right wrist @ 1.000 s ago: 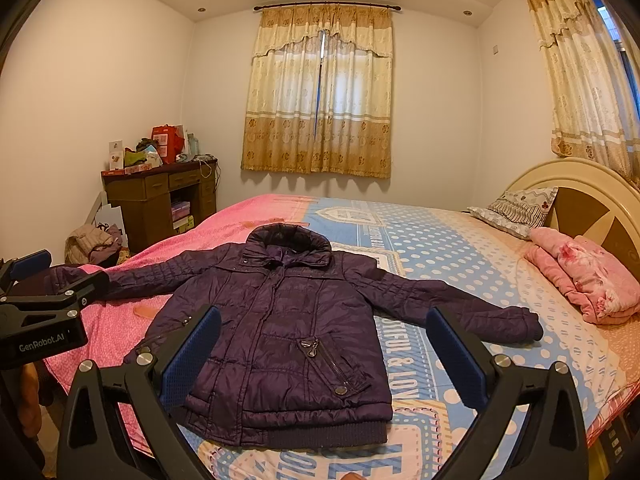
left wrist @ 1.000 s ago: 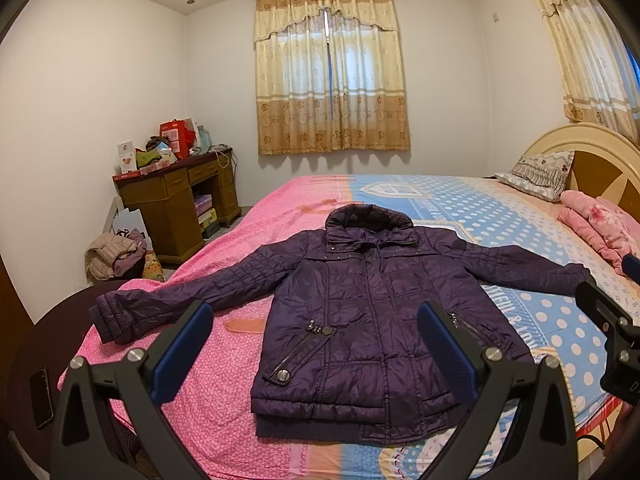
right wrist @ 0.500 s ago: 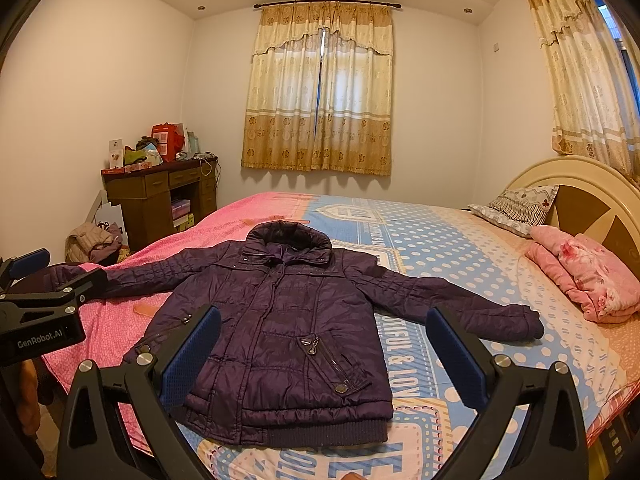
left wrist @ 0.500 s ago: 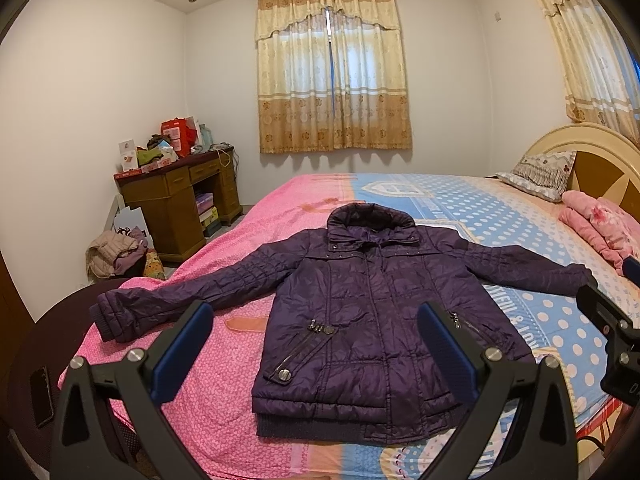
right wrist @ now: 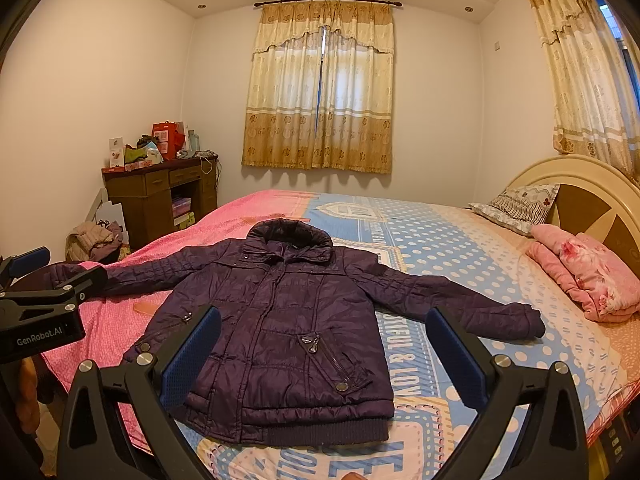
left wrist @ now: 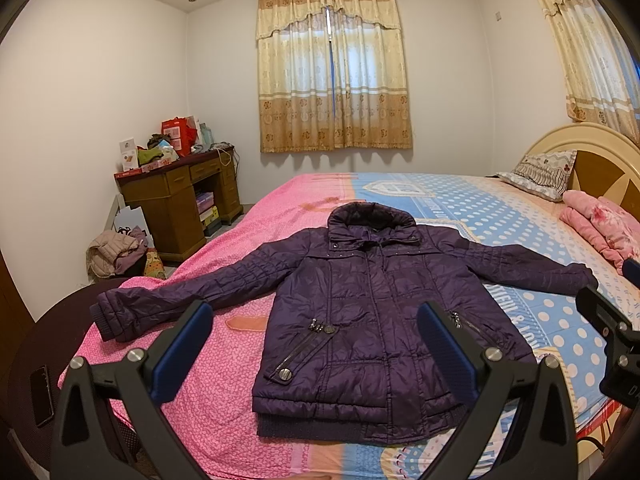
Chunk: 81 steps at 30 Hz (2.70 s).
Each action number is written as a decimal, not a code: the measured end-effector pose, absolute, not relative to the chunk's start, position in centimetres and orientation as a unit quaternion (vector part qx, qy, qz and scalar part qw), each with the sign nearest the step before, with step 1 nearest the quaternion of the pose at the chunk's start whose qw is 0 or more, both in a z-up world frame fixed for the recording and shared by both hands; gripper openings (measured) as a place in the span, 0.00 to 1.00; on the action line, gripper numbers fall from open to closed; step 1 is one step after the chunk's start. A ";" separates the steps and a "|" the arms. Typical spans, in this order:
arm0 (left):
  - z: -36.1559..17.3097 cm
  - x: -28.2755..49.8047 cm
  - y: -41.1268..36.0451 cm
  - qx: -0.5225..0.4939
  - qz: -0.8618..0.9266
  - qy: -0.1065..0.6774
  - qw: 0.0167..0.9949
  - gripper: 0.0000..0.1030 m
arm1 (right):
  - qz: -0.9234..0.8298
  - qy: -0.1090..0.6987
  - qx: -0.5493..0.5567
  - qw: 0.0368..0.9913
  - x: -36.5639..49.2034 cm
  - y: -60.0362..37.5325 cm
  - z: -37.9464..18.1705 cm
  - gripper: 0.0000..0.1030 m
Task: Fold large clothes
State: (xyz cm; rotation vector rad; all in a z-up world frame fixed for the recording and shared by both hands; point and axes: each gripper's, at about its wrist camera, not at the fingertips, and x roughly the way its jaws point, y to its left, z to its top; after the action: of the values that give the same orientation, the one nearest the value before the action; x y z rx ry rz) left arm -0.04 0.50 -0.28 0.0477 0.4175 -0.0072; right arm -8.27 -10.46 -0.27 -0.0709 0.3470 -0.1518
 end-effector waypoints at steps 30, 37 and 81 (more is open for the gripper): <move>-0.7 0.0 0.5 0.025 -0.003 0.209 0.978 1.00 | -0.073 0.181 -0.038 0.980 -8.2 -9.9 -0.7 0.99; -1.2 0.0 0.3 0.027 -0.006 0.211 0.977 1.00 | -0.055 0.186 -0.033 0.980 -8.0 -10.4 -0.8 0.99; -10.8 17.1 -6.1 0.087 -0.018 0.315 0.945 1.00 | -0.276 0.253 0.428 0.822 4.9 -61.5 -15.7 0.62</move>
State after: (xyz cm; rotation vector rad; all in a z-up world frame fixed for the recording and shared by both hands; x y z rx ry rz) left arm 17.09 -6.14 -10.80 0.1777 0.6413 -0.0374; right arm 4.87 -61.47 -15.66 0.9108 0.5385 -0.5882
